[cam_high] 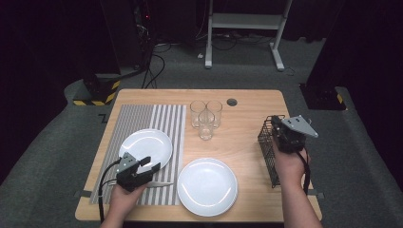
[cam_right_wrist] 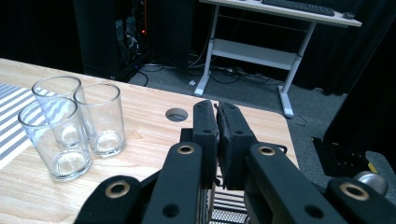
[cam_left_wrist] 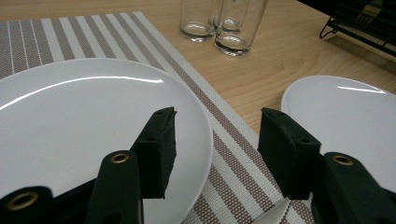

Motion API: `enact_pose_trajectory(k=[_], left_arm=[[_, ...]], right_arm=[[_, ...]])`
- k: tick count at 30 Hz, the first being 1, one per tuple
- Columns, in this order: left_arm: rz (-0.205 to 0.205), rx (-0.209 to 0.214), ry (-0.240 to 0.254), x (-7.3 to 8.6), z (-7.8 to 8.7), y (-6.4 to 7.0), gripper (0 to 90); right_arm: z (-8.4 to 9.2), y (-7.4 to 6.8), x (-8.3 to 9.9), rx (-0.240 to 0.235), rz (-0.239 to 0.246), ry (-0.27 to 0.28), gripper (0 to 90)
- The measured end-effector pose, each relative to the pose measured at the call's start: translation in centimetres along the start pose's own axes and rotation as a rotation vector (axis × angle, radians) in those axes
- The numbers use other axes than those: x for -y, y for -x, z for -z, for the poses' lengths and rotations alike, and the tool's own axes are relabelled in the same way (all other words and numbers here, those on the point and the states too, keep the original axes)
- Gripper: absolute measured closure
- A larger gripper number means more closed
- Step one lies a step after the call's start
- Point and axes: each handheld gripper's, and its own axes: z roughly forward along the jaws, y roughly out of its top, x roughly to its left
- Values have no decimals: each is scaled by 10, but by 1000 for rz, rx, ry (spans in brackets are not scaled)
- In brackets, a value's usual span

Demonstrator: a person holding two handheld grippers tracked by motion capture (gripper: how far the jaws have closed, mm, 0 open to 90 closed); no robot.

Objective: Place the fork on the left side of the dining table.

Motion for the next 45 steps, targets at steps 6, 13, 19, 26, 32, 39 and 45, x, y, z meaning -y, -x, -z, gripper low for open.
enact_pose_trajectory(k=[6, 13, 19, 26, 32, 39, 45], left_arm=[[-3, 6, -6, 1, -1, 1, 465], [-11, 9, -7, 1, -2, 2, 465], [-10, 8, -5, 1, -1, 3, 465], [-10, 5, -2, 0, -1, 2, 468], [-6, 5, -3, 1, -1, 2, 469], [-9, 4, -5, 1, -1, 2, 469], [-8, 4, -6, 1, -1, 2, 469]], right_arm=[[-5, -1, 1, -10, 1, -19, 848], [-9, 0, 4, -12, -9, -52, 833], [-10, -1, 5, -12, -6, -58, 831], [-10, 0, 5, -17, -12, -58, 821], [-7, 2, 2, -28, -28, -57, 752], [5, 2, 2, -34, -33, -49, 685], [14, 2, 7, -29, -36, -45, 653]])
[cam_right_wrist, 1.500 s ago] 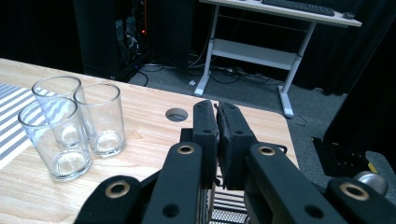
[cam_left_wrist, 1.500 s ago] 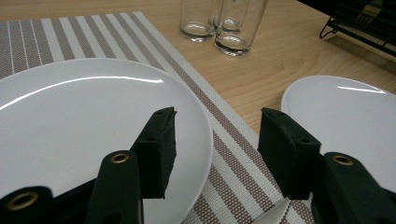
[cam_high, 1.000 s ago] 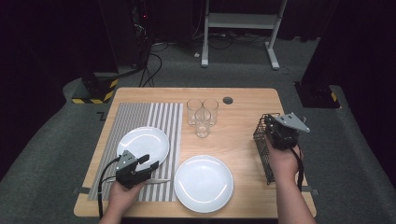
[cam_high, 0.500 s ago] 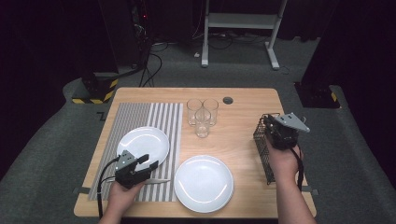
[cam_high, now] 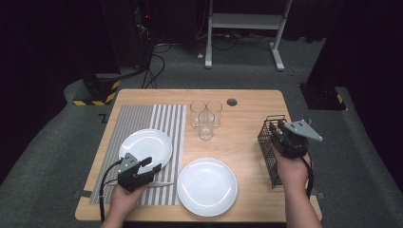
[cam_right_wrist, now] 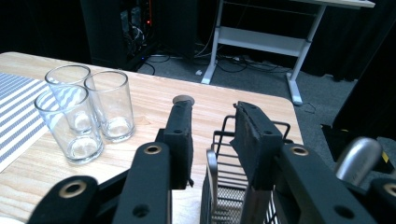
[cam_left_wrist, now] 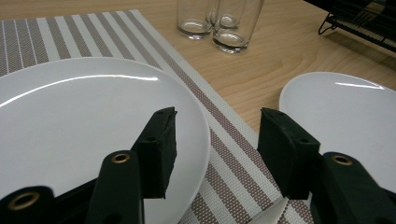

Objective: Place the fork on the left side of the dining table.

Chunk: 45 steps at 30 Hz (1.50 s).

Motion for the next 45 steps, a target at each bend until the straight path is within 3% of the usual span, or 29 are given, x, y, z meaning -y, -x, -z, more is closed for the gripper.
enact_pose_trajectory(k=[10, 22, 33, 45], left_arm=[[-2, -1, -1, 0, 0, 0, 469], [1, -2, 1, 0, 1, -1, 469], [1, -3, 0, 0, 1, -1, 471], [0, -3, 1, 0, 0, -1, 471]], right_arm=[[4, -3, 7, 5, -11, -20, 662], [0, -1, 7, 17, -26, -59, 817], [1, -3, 7, 41, -5, -42, 856], [8, -3, -3, 58, 19, 49, 865]])
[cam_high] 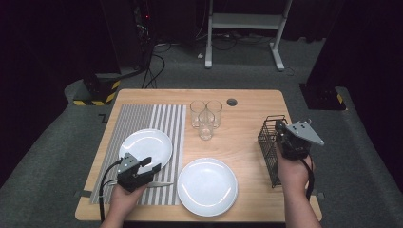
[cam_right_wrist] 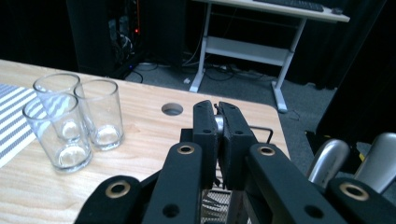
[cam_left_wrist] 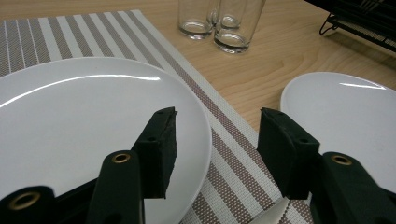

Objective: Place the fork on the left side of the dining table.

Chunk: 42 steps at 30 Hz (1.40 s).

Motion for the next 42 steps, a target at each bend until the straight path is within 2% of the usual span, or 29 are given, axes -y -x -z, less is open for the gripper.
enact_pose_trajectory(k=[15, 23, 28, 42], left_arm=[[-16, 0, 24, 0, 2, 1, 467], [-21, 1, 39, 0, 3, 1, 461], [-29, 2, 49, 0, 4, 2, 461], [-37, 1, 53, 0, 4, 3, 460]], right_arm=[[2, 0, -7, 13, -8, 61, 865], [8, -2, -12, 31, 8, 99, 866], [12, -2, -16, 35, 1, 122, 866], [26, -7, -31, 20, 4, 183, 866]])
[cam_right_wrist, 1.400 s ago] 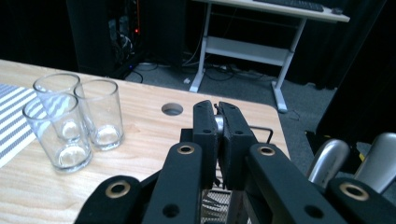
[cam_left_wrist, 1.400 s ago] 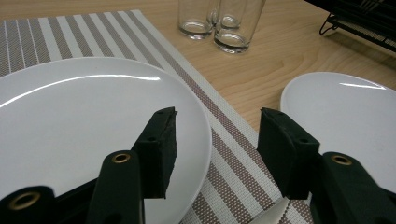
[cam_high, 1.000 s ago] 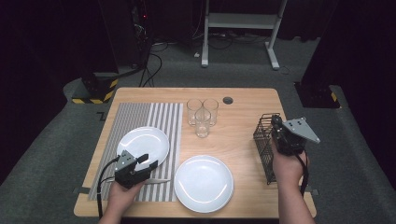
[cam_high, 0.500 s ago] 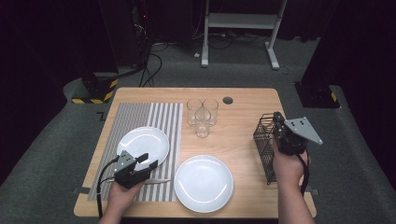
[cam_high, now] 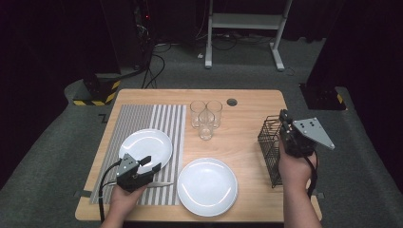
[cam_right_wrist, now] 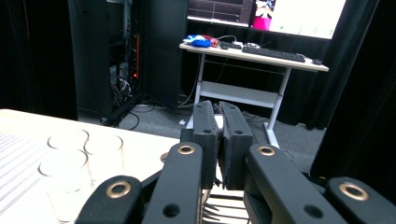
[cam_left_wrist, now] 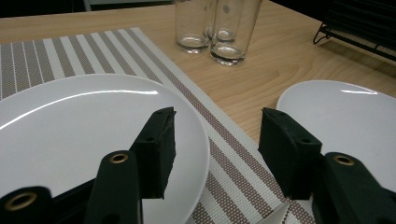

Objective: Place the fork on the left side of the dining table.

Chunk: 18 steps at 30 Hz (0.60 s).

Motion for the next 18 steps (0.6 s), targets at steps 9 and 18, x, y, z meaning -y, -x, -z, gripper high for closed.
enact_pose_trajectory(k=[9, 18], left_arm=[[-2, -1, -3, 0, 0, 0, 459], [-5, 0, -1, 0, 0, 0, 460]], right_arm=[[-1, -8, -4, -24, 1, 12, 866], [-3, -12, -10, -30, 17, 24, 866]])
